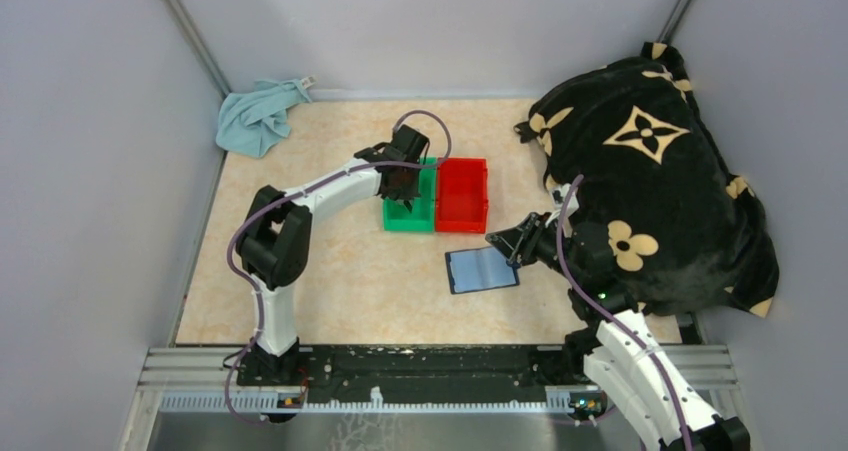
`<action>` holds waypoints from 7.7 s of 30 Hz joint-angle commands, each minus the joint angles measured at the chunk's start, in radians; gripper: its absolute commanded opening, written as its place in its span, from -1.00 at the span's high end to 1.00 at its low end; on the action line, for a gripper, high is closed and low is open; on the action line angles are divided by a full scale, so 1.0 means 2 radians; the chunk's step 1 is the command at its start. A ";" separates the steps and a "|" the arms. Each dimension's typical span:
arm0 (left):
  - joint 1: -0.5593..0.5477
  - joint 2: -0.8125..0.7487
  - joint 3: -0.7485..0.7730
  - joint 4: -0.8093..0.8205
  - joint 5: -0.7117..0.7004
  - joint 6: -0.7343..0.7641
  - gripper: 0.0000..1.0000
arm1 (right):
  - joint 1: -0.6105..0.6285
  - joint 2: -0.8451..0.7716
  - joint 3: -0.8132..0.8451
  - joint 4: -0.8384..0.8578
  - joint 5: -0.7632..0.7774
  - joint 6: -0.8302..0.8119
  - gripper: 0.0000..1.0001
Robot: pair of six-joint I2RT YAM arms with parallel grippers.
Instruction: Take the credit cards out of the card holder
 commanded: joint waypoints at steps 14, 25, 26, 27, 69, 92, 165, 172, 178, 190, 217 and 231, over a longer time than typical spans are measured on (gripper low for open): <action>0.002 0.013 0.014 -0.017 0.006 0.004 0.92 | -0.003 -0.011 0.011 0.009 0.004 -0.007 0.17; 0.002 0.010 0.015 -0.021 0.004 0.003 0.81 | -0.003 -0.014 0.009 0.008 0.006 -0.007 0.17; 0.002 0.008 0.014 -0.021 0.001 0.002 0.79 | -0.003 -0.013 0.009 0.008 0.005 -0.006 0.17; 0.002 0.006 0.014 -0.022 -0.002 0.003 0.78 | -0.003 -0.012 0.010 0.009 0.005 -0.007 0.17; -0.031 -0.191 -0.111 0.080 0.042 0.016 0.87 | -0.003 -0.024 -0.001 -0.018 0.019 -0.005 0.21; -0.152 -0.375 -0.469 0.329 0.063 -0.084 0.31 | 0.211 0.200 0.086 -0.132 0.299 -0.092 -0.32; -0.151 -0.352 -0.488 0.328 0.056 -0.094 0.36 | 0.252 0.325 0.154 -0.198 0.418 -0.067 -0.44; -0.151 -0.356 -0.489 0.323 0.052 -0.092 0.36 | 0.252 0.362 0.146 -0.182 0.416 -0.066 -0.53; -0.151 -0.353 -0.490 0.324 0.054 -0.094 0.36 | 0.251 0.375 0.135 -0.182 0.406 -0.060 -0.53; -0.151 -0.343 -0.485 0.326 0.060 -0.094 0.37 | 0.251 0.396 0.110 -0.143 0.369 -0.053 0.17; -0.151 -0.352 -0.497 0.326 0.057 -0.092 0.38 | 0.243 0.392 0.184 -0.173 0.386 -0.097 -0.28; -0.151 -0.345 -0.498 0.331 0.063 -0.096 0.38 | 0.242 0.370 0.138 -0.151 0.325 -0.071 0.43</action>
